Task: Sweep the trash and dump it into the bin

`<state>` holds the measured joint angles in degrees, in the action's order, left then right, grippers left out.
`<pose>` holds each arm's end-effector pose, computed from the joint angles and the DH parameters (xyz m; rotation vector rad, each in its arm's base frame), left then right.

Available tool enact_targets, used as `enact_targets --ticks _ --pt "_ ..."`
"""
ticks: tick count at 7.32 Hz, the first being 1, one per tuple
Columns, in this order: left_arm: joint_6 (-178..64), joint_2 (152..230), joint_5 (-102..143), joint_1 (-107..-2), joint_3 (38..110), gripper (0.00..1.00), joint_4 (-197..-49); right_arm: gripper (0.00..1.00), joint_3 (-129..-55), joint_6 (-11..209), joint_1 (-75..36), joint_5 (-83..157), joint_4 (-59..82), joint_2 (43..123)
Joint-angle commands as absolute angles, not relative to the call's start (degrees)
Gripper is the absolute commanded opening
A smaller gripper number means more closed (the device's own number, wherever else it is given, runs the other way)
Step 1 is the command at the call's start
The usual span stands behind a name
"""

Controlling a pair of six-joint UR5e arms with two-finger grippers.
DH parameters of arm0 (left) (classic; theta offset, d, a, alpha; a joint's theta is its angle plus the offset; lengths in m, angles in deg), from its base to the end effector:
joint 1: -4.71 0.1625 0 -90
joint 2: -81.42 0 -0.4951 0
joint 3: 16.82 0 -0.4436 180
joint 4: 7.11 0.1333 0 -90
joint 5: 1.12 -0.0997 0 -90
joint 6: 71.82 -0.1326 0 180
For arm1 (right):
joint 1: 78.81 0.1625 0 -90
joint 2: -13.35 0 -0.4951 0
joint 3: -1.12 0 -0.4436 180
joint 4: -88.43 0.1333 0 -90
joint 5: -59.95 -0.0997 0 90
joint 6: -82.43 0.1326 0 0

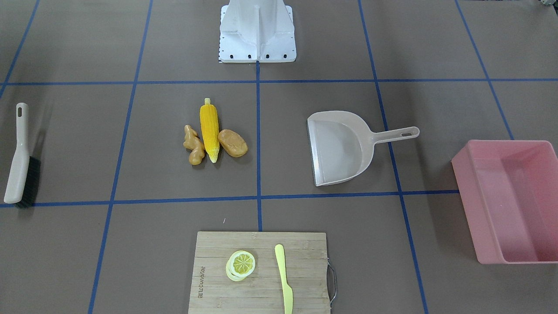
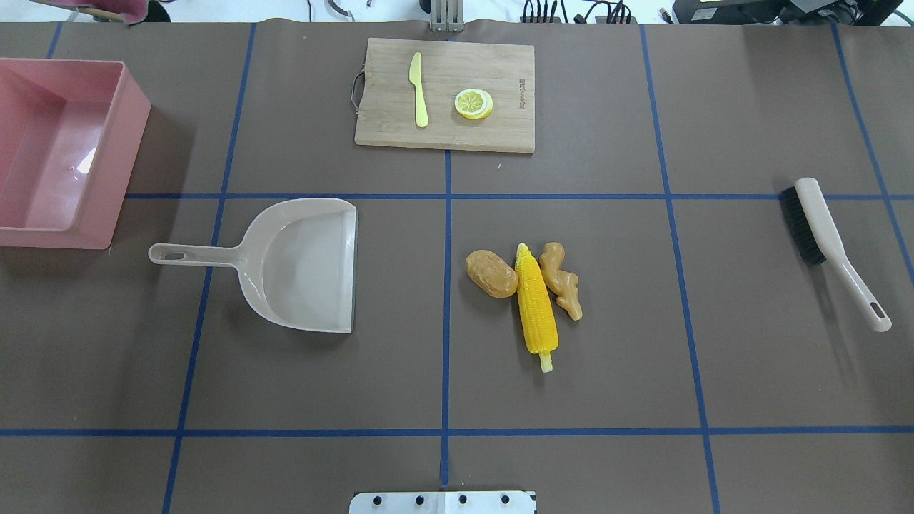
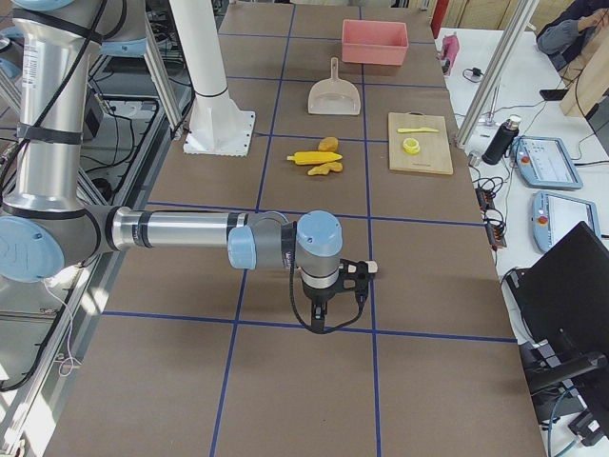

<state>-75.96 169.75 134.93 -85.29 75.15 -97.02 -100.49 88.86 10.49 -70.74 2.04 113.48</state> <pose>-0.0378 -0.5292 0.7467 0.0325 0.8032 0.0698 0.0412 -0.4651 0.7297 0.0408 -0.7137 0.0642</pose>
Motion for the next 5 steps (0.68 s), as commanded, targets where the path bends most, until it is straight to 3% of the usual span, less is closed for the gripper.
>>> enact_targets --ticks 1,5 --pt "-75.9 169.8 134.9 -85.2 75.3 0.98 -96.9 1.0 -100.2 88.9 10.5 -71.1 2.2 113.9" --pt "-76.0 169.8 135.0 -85.3 75.2 0.98 -97.0 1.0 -101.2 90.3 10.5 -71.3 2.2 113.4"
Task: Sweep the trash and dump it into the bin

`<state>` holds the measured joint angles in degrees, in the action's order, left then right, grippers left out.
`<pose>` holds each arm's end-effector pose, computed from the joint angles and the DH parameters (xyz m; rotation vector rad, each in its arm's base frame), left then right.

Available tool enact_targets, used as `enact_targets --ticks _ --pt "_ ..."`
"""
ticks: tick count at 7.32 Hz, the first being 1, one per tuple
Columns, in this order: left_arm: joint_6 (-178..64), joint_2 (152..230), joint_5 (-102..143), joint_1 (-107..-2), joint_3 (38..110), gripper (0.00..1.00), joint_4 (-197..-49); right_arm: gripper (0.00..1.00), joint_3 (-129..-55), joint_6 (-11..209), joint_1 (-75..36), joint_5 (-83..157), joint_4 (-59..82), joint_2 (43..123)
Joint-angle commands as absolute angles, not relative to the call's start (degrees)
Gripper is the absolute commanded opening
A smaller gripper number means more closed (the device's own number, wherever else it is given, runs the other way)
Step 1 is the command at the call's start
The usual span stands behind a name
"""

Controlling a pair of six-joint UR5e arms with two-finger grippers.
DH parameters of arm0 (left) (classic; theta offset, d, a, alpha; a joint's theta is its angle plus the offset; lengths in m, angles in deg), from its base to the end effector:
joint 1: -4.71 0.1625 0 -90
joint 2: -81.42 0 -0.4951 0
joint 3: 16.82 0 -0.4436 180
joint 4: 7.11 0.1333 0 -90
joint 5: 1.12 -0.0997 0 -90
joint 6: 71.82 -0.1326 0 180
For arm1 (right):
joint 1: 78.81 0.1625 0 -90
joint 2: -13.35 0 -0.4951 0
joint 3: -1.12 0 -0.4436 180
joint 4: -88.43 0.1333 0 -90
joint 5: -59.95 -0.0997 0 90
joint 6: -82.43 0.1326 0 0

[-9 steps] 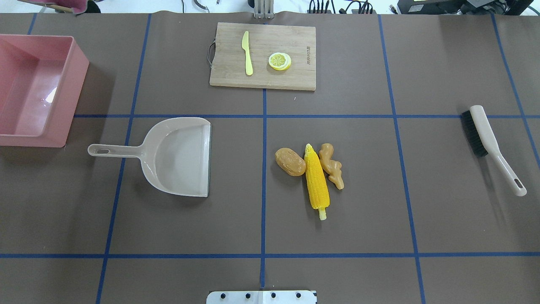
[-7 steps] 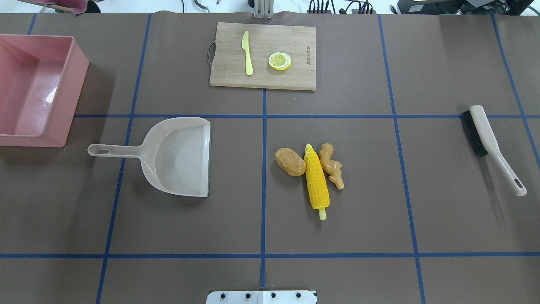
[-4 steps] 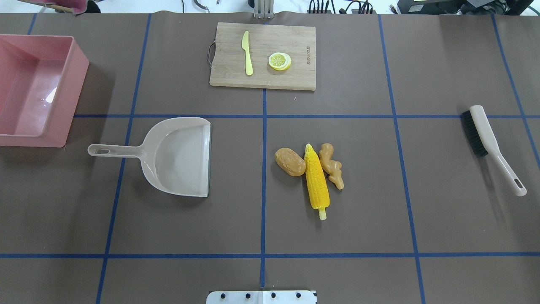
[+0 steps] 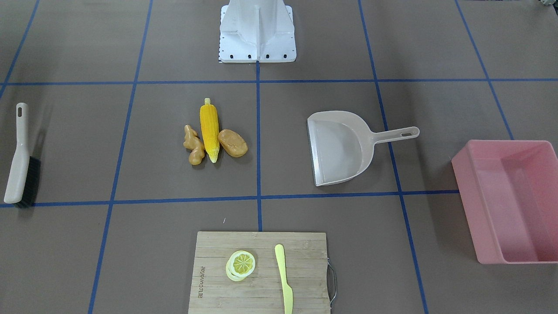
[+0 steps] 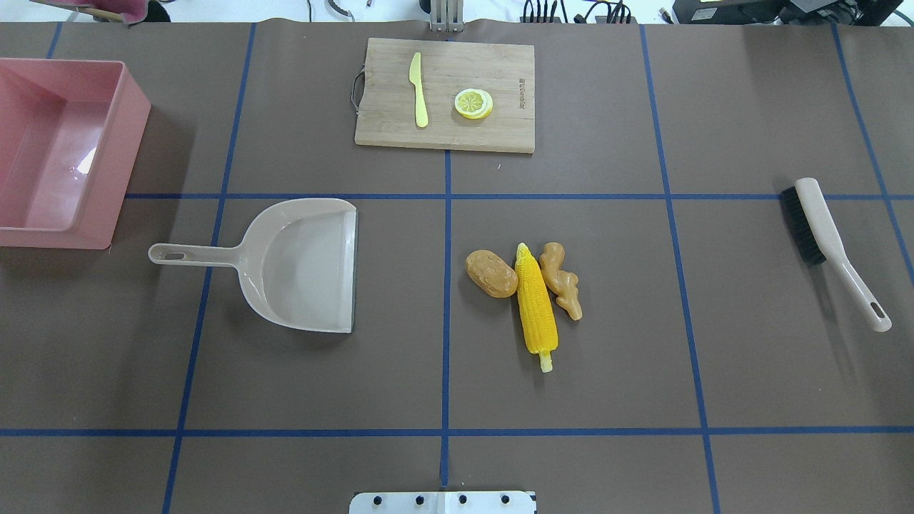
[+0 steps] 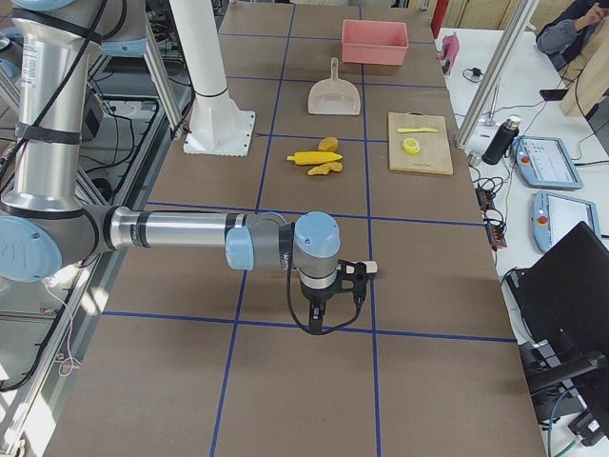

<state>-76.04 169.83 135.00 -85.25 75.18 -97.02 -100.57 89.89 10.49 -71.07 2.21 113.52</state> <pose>-0.0374 -0.5301 0.7456 0.0346 0.8044 0.0725 0.0406 -0.4651 0.7285 0.0374 -0.7201 0.0797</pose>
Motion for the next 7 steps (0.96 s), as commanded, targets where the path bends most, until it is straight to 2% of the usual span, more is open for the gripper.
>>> enact_targets --ticks 1,7 --pt "-76.0 169.8 134.9 -85.3 75.2 0.98 -97.0 1.0 -101.8 90.4 10.3 -71.9 2.2 113.2" --pt "-76.0 169.7 134.9 -85.2 75.1 0.98 -96.9 1.0 -101.3 96.0 -7.2 -77.1 2.2 110.9"
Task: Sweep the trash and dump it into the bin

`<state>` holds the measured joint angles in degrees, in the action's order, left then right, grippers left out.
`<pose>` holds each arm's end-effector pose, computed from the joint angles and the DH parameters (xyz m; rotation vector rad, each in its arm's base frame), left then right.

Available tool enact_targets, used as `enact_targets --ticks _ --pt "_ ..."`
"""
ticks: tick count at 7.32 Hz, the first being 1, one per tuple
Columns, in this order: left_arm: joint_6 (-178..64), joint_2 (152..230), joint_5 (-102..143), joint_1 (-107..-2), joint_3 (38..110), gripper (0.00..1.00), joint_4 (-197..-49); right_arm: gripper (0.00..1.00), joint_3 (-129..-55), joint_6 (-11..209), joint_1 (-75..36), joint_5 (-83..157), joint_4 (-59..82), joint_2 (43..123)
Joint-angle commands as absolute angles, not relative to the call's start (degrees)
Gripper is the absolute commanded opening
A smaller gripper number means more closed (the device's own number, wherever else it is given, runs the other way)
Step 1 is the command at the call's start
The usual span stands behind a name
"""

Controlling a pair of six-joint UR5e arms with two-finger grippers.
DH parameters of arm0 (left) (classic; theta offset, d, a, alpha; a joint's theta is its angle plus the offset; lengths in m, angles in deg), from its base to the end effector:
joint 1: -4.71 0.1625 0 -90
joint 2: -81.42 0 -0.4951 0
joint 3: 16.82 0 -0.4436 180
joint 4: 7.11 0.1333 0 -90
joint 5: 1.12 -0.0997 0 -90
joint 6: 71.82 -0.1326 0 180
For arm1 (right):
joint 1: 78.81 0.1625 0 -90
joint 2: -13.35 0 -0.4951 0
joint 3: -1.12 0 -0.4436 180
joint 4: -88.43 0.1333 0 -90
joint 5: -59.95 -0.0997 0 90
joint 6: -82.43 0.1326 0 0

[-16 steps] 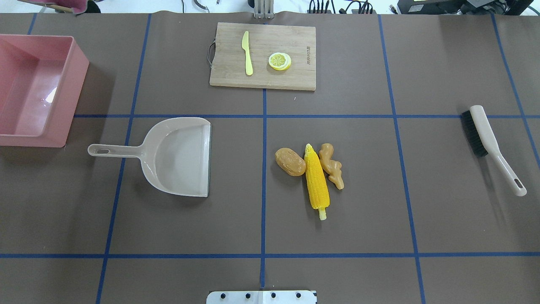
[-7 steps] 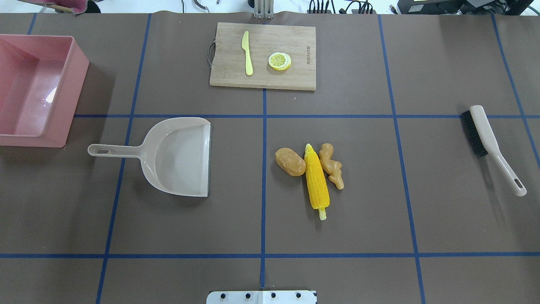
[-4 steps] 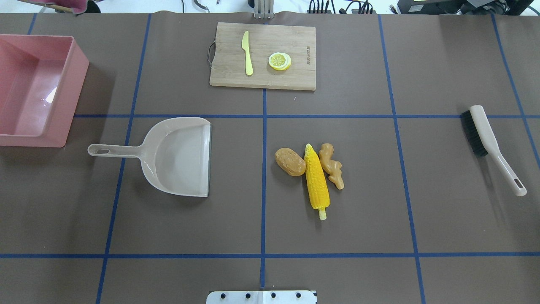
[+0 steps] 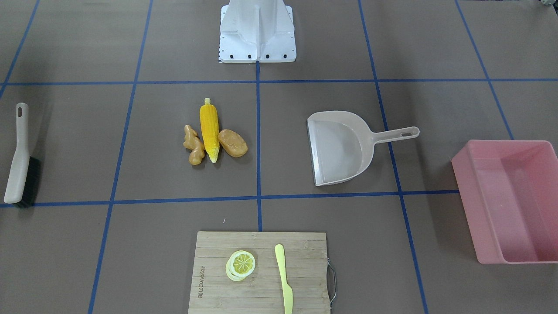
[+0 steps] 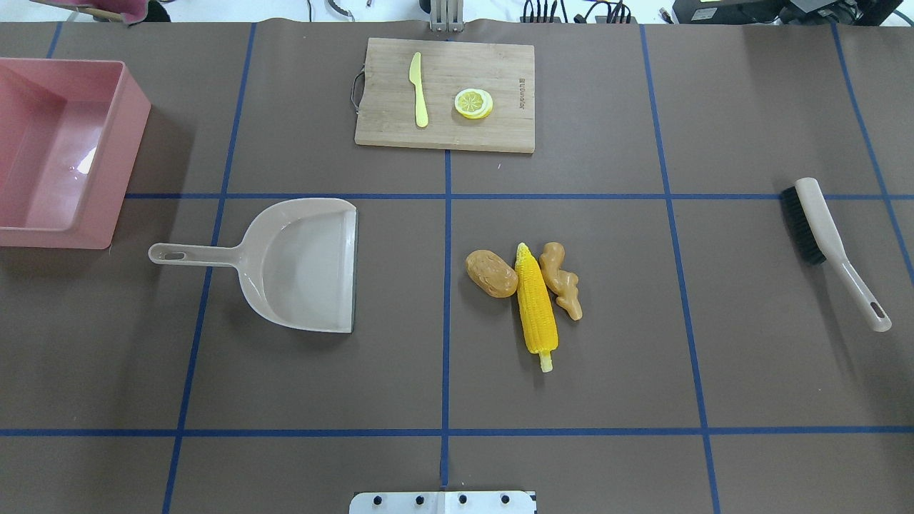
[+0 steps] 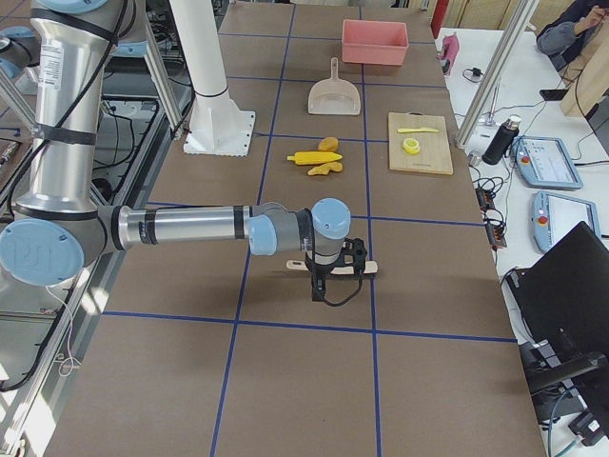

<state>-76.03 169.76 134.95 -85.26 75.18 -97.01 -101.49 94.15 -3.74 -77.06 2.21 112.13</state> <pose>-0.0375 -0.5294 0.7463 0.0333 0.8036 0.0717 -0.0880 -0.4711 0.6986 -0.0669 -0.8264 -0.1073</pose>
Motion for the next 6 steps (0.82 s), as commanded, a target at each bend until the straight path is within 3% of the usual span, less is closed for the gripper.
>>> enact_targets --ticks 1,6 --pt "-76.0 169.9 134.9 -85.2 75.2 0.98 -96.8 1.0 -100.1 97.0 -10.1 -76.8 2.2 110.6" --pt "-76.3 173.8 134.4 -84.3 86.3 1.0 -84.0 1.0 -94.9 99.9 -16.5 -76.0 2.1 105.6"
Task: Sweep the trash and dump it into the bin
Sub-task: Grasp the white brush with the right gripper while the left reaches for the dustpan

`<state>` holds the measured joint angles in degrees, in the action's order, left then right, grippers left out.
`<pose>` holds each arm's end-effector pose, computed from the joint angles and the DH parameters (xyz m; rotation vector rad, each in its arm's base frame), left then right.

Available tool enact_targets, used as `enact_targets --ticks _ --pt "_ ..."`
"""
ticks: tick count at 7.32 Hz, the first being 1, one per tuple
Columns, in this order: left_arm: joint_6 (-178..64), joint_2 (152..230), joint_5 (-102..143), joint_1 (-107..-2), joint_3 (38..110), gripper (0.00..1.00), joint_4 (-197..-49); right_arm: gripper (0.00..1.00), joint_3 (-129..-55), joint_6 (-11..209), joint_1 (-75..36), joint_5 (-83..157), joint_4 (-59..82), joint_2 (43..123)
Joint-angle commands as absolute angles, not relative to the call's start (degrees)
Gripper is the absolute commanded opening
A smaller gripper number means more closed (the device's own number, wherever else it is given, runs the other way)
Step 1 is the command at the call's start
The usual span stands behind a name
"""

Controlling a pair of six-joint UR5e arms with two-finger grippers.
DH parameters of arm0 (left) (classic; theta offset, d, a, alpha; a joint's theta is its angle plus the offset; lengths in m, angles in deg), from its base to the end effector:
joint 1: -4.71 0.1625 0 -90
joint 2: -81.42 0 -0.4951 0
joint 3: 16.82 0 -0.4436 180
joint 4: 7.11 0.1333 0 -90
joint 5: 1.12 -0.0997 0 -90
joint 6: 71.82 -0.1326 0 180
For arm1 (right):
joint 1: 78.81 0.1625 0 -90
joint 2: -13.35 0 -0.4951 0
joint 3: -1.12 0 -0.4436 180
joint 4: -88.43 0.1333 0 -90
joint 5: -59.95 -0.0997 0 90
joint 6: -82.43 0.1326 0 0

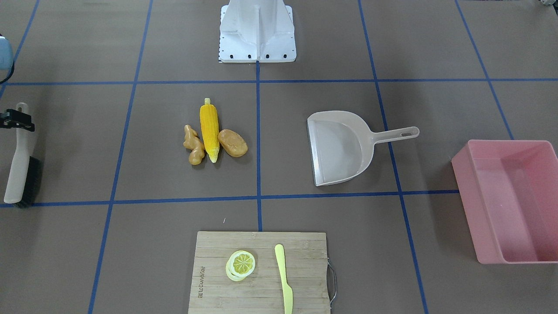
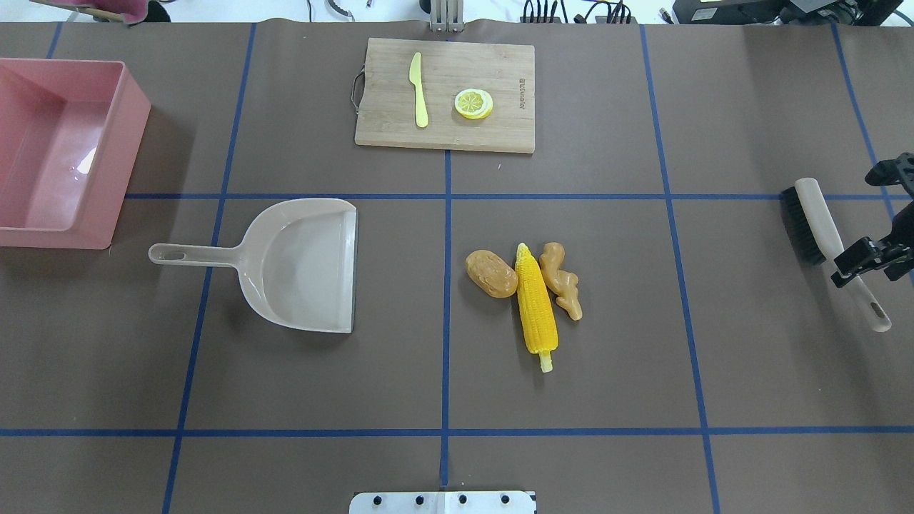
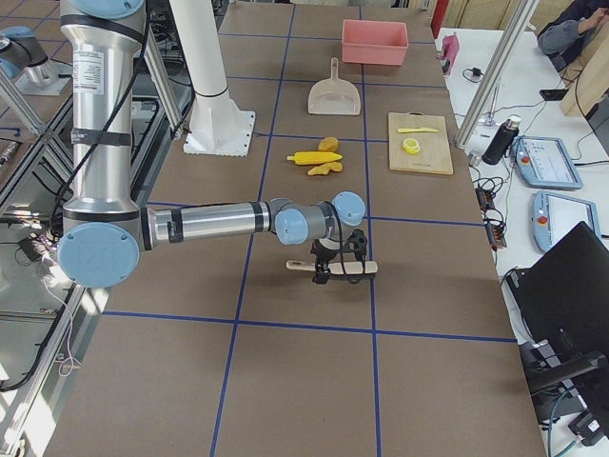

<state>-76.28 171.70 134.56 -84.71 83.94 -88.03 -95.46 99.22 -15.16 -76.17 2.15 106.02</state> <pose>-0.0330 -0.5410 0.6618 0.0594 0.7960 0.0969 -0.2017 -0.4921 0.7047 -0.1787 -0.7952 -0.2111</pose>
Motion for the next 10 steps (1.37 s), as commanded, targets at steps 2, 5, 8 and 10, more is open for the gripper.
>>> enact_targets --ticks 2,5,8,10 --pt "-76.7 182.4 134.2 -79.8 88.5 1.0 -70.1 1.0 -93.8 100.8 -18.1 -75.0 2.1 105.5" --pt "-79.7 186.8 133.3 -77.0 92.4 1.0 -66.9 0.38 -93.4 100.9 -18.3 -72.7 1.9 105.1" --pt "-85.5 187.2 129.8 -63.5 99.3 1.0 -73.4 0.0 -93.4 100.9 -18.4 -71.7 1.6 104.0" --pt "-91.8 187.4 124.7 -58.9 100.4 1.0 -75.5 0.0 -94.0 100.9 -18.3 -71.7 1.6 103.9"
